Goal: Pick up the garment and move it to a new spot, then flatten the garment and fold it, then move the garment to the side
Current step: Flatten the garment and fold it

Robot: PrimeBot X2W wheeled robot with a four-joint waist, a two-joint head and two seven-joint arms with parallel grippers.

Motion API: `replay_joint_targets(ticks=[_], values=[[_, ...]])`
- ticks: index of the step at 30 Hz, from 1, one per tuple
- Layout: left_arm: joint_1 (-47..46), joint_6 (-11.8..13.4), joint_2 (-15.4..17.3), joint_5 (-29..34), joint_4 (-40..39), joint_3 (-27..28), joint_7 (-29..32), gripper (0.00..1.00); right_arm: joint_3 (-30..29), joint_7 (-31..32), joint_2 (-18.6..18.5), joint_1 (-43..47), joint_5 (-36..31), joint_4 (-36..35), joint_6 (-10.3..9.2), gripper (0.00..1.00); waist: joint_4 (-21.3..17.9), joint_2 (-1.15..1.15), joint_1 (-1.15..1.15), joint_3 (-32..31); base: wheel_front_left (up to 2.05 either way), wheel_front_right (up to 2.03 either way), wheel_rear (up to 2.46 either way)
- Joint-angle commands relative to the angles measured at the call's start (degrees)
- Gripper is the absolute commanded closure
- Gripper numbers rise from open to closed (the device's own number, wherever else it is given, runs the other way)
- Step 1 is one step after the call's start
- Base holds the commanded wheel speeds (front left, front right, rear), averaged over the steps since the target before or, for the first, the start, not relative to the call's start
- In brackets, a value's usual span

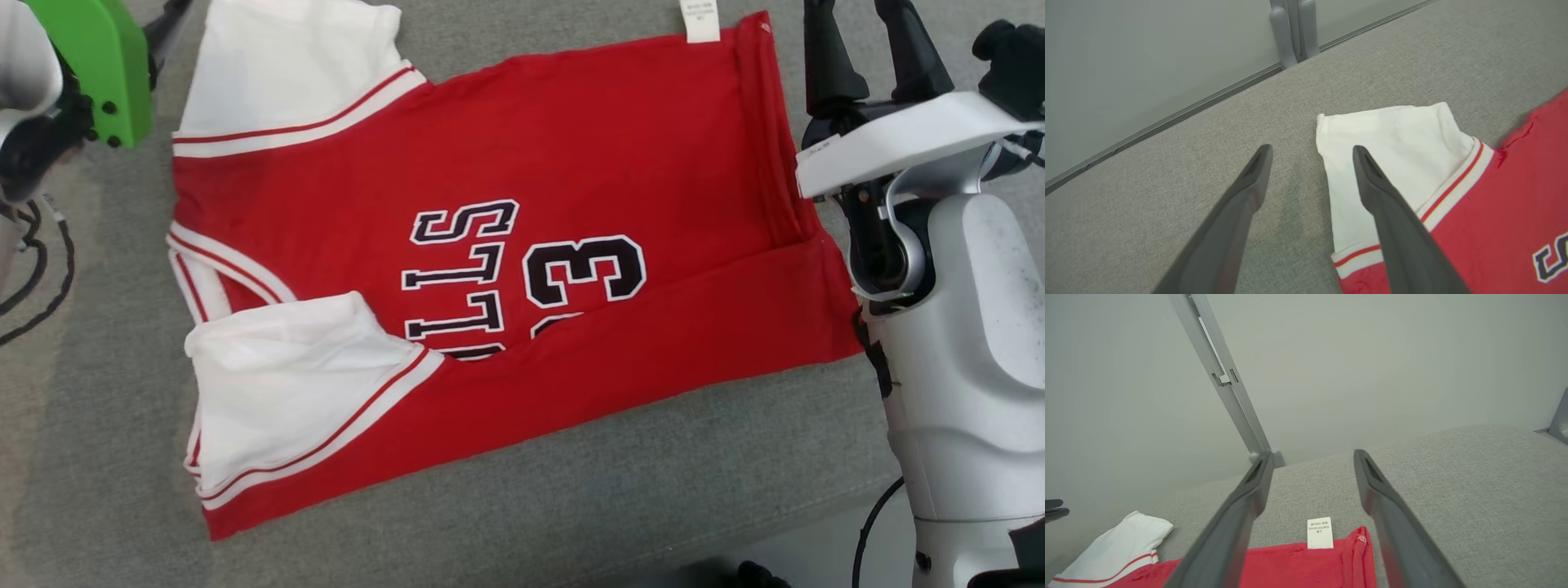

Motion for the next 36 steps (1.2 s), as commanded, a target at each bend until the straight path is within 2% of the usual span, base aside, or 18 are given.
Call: replay_joint_targets(ticks=[1,9,16,22,23,24,25,28,36], values=[[-1.6,0.0,0.7,-0.9,1.0,-1.1,0.4,0.0,0.6,0.0,-0.1,-1.2,0.3,0.3,0.0,0.0,-4.3,0.0,-0.01,4.1,0.0,0.0,0.0],[-7.4,0.0,3.5,-2.3,6.4,-8.6,0.7,0.0,3.7,-1.7,0.0,-2.9,1.2,1.7,0.0,0.0,-7.4,0.0,-0.01,6.0,0.0,0.0,0.0],[-10.8,0.0,5.2,-1.3,11.3,-11.9,-0.5,0.0,4.6,-2.8,-0.2,-3.0,2.1,2.3,0.0,0.0,-9.1,0.0,-0.01,7.2,0.0,0.0,0.0],[-10.8,0.0,3.6,-5.1,14.1,-13.6,1.1,0.0,4.5,-3.4,-0.7,-3.2,2.3,3.6,0.0,0.0,-9.5,0.0,-0.01,7.4,0.0,0.0,0.0],[-10.8,0.0,3.5,-5.6,14.1,-14.0,1.6,0.08,4.4,-3.4,-0.8,-3.3,2.2,3.9,0.0,0.0,-9.4,0.0,-0.01,7.4,0.0,0.0,0.0],[-10.9,0.0,3.4,-6.1,13.8,-14.7,2.0,0.88,4.2,-3.5,-1.0,-3.4,2.2,4.2,0.0,0.0,-9.3,0.0,-0.01,7.3,0.0,0.0,0.0],[-10.8,0.0,3.3,-6.6,13.4,-15.2,2.2,1.0,4.1,-3.5,-1.2,-3.4,2.1,4.4,0.0,0.0,-9.1,0.0,-0.01,7.2,0.0,0.0,0.0],[-10.9,0.0,3.4,-7.8,12.9,-16.2,1.2,1.0,3.5,-3.3,-1.8,-3.6,1.6,5.2,0.0,0.0,-8.2,0.0,-0.01,6.7,0.0,0.0,0.0],[-11.0,0.0,0.3,-9.6,12.4,-16.1,-10.3,1.0,3.6,-0.4,-4.9,-4.8,2.0,6.8,0.0,0.0,-2.6,0.0,-0.01,3.1,0.0,0.0,0.0]])
